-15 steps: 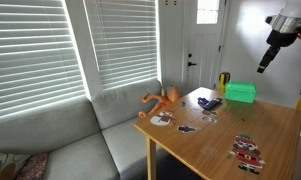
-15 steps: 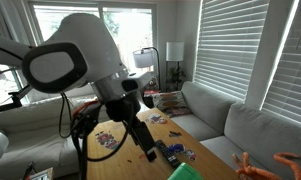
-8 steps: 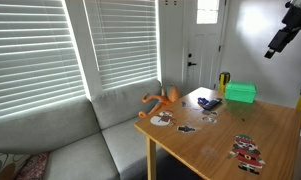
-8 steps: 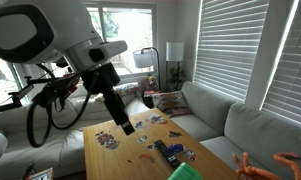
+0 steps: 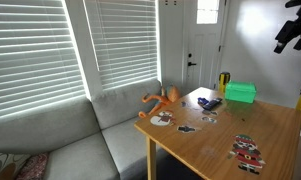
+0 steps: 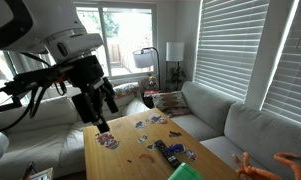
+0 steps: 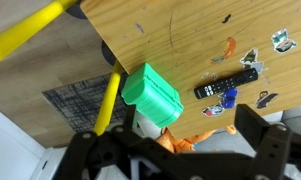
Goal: Close the green storage box
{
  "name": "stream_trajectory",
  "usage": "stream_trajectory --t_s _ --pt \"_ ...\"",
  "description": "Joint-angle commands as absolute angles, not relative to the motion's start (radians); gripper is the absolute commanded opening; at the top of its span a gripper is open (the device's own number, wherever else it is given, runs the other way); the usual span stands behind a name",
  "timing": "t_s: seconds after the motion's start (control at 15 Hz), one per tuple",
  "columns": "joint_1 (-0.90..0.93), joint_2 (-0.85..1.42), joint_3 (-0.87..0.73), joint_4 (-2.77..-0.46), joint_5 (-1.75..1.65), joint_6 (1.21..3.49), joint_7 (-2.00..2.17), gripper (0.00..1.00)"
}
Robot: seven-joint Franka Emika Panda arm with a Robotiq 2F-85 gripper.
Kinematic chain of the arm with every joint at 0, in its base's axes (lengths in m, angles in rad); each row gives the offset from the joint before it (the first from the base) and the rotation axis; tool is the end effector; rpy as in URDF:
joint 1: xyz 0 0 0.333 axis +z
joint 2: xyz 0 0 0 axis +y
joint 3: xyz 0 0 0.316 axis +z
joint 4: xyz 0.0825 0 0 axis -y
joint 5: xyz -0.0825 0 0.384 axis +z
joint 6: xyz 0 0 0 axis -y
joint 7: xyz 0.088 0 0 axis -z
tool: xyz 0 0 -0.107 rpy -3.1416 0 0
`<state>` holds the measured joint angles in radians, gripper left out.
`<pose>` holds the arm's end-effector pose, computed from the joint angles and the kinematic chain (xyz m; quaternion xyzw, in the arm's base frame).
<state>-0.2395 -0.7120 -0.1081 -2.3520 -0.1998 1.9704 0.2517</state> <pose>0.3348 -0.1455 0.6079 0.9493 -0.2614 0.1607 0.0679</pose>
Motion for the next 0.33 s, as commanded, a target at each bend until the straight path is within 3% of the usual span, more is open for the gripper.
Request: stream_trajectory --t_s 0.0,0.27 --pt "-0.252 -0.712 -0.099 -2.35 -0.193 1.965 0.258 1.0" --pt "-0.255 -0.712 -0.098 -2.35 -0.192 1.962 0.271 1.0"
